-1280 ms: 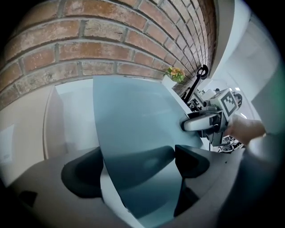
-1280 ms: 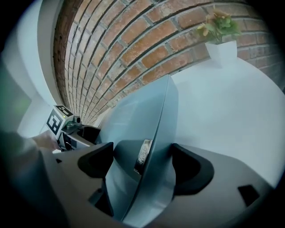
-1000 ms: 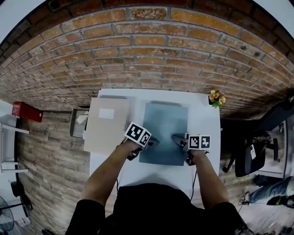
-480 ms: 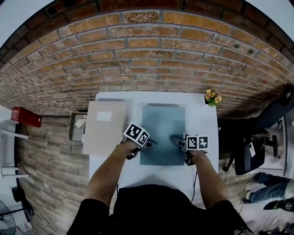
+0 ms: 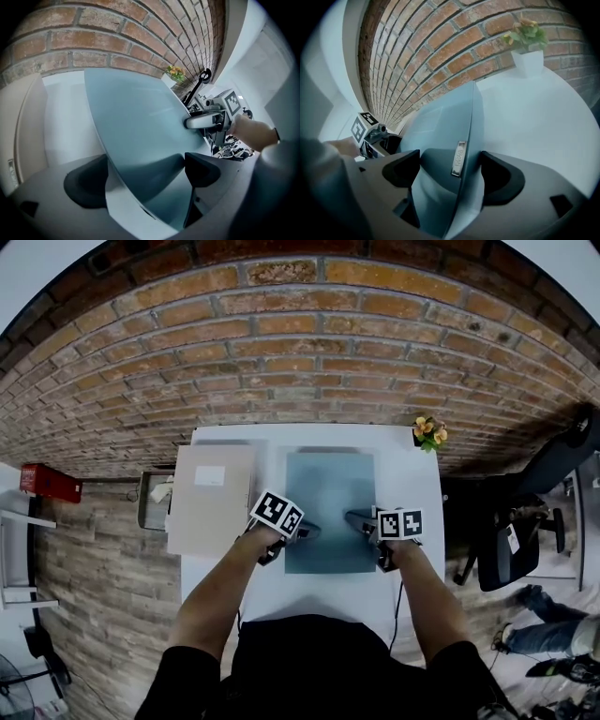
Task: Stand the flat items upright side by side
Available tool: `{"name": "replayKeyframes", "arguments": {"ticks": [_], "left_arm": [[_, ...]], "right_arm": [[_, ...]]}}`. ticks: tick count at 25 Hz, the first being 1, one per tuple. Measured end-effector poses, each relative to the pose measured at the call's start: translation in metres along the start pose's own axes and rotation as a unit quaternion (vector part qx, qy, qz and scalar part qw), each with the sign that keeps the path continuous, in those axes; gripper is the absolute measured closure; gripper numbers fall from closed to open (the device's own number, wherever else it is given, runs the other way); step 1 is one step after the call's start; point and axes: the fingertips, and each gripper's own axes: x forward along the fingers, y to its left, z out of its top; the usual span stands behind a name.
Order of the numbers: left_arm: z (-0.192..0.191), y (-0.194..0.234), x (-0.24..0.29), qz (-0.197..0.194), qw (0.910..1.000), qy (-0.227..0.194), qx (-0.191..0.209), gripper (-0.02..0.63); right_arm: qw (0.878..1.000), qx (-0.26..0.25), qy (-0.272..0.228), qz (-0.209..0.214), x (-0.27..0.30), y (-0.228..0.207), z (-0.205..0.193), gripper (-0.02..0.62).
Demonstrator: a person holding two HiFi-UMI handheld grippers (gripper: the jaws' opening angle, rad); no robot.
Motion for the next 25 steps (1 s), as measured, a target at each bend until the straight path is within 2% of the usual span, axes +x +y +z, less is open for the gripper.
{"name": "replayKeyframes", "arguments": {"ticks": [6,12,16,21,25], "left_arm": [[0.005,-0.002,-0.017,0.030,0.9992,-0.017,0.023,0.097],[0.022,-0.002,-0.044,0.079,0.9938,-0.061,0.048,0.098],[0.036,-0.002,-0.062,0.103,0.9884,-0.102,0.045,0.098],[0.046,-0.006,-0.082,0.130,0.9805,-0.131,0.068,0.100],[0.057,-0.009,-0.102,0.151,0.9710,-0.162,0.089,0.103]], "right_arm": [[0.997,-0.079,-0.006,-0.018,-0.009,0.017,0.011,0.183],[0.989,-0.143,-0.035,-0.030,-0.024,0.038,0.032,0.186],[0.982,-0.178,-0.058,-0.034,-0.033,0.050,0.042,0.189],[0.974,-0.210,-0.084,-0.031,-0.040,0.064,0.049,0.192],[0.957,-0.260,-0.117,-0.052,-0.050,0.077,0.063,0.195]]}}
